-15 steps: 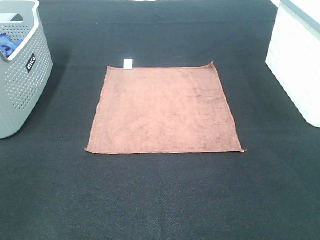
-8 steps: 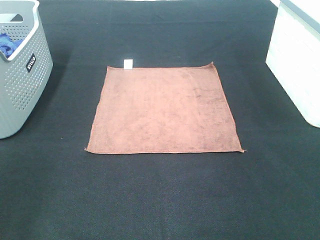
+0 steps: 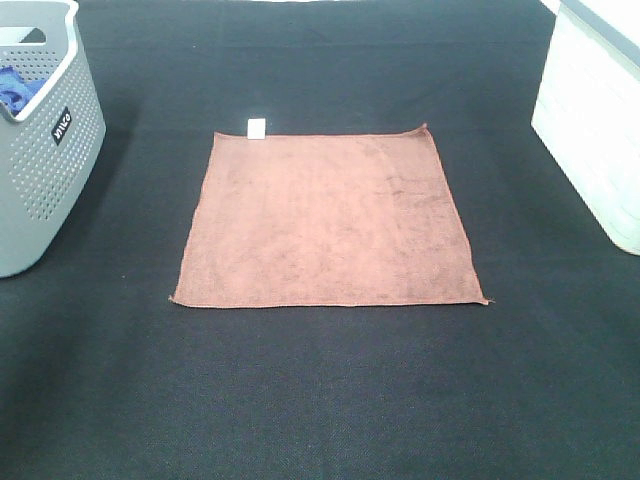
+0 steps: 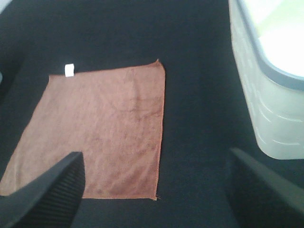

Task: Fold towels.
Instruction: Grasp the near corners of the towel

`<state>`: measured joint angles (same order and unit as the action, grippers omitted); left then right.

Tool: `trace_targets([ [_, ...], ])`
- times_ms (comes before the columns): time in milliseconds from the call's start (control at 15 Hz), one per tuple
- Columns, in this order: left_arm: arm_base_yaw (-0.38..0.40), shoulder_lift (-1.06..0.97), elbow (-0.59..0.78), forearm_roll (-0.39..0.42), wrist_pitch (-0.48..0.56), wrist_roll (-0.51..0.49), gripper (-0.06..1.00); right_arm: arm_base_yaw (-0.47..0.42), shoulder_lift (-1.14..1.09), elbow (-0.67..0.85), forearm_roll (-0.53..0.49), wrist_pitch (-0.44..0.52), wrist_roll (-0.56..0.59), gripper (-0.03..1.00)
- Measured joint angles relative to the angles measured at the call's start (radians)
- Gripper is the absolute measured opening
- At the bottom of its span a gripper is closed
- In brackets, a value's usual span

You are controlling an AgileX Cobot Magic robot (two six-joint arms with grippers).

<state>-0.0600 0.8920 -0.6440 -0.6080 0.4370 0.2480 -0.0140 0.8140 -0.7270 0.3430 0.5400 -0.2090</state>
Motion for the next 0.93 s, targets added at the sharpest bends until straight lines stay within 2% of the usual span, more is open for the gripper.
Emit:
trace_targets([
  [200,-0.047,0.297,-0.156,-0.147,0.034,0.18,0.57,0.0,0.286,-0.159,0.173,0.068,-0.193,0.76],
  [400,-0.101,0.607,-0.36,-0.203,0.062,0.236,0.57,0.001,0.557,-0.369,0.322,0.15,-0.333,0.76],
  [733,-0.102,0.975,-0.649,-0.215,0.076,0.238,0.57,0.001,0.94,-0.698,0.341,0.242,-0.353,0.69],
  [800,-0.102,0.975,-0.649,-0.215,0.076,0.238,0.57,0.001,0.94,-0.698,0.341,0.242,-0.353,0.69],
  [933,-0.102,1.069,-0.735,-0.216,0.11,0.238,0.57,0.001,1.075,-0.813,0.337,0.322,-0.353,0.66],
])
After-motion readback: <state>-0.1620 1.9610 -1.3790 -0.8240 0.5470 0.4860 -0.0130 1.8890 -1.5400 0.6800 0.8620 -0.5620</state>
